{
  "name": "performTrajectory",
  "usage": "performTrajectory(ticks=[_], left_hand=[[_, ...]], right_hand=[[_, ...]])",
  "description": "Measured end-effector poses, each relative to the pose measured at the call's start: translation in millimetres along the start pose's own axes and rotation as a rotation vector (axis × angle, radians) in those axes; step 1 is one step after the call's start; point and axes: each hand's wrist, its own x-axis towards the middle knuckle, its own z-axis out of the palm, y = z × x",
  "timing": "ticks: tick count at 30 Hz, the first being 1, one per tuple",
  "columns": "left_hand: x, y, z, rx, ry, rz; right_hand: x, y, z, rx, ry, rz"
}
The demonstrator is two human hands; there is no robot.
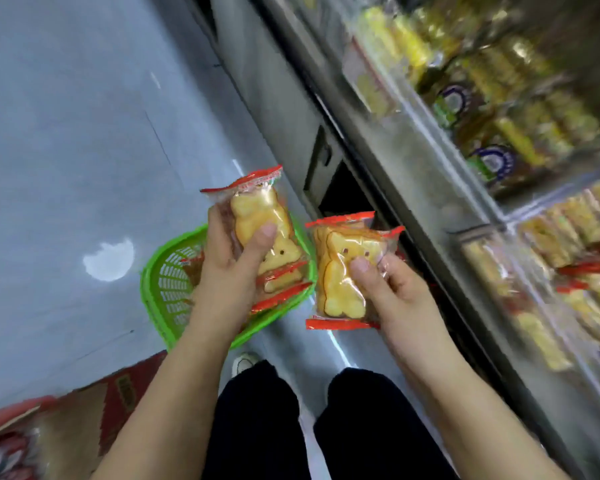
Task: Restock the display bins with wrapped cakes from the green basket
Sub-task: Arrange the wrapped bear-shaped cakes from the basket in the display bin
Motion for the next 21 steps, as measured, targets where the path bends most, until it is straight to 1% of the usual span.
performTrajectory(ticks=[3,5,7,10,13,15,18,21], left_hand=[[-16,72,53,-0.006,-0.176,-0.047],[-22,103,90,0.011,-0.289,-0.075],[-26,120,127,0.058,-0.383,-0.069],[-28,128,176,0.146,-0.53,-0.062],[-30,122,212,0.255,-0.66,-0.064],[-32,114,235,0.376,-0.768,-0.043],[-29,98,265,0.548,-0.889,-0.048],[-22,83,290,0.706,-0.96,-0.037]], right_hand=[[-48,-71,-36,0.003,0.162,-0.124],[-68,-99,-64,-0.036,0.298,-0.148],[-84,-113,-93,-0.034,0.4,-0.143],[-102,-113,-139,-0.012,0.532,-0.112],[-118,-101,-181,0.04,0.62,-0.045],[-128,-90,-206,-0.048,0.704,-0.01],[-137,-71,-232,-0.299,0.8,0.097],[-138,-54,-240,-0.424,0.77,0.242]])
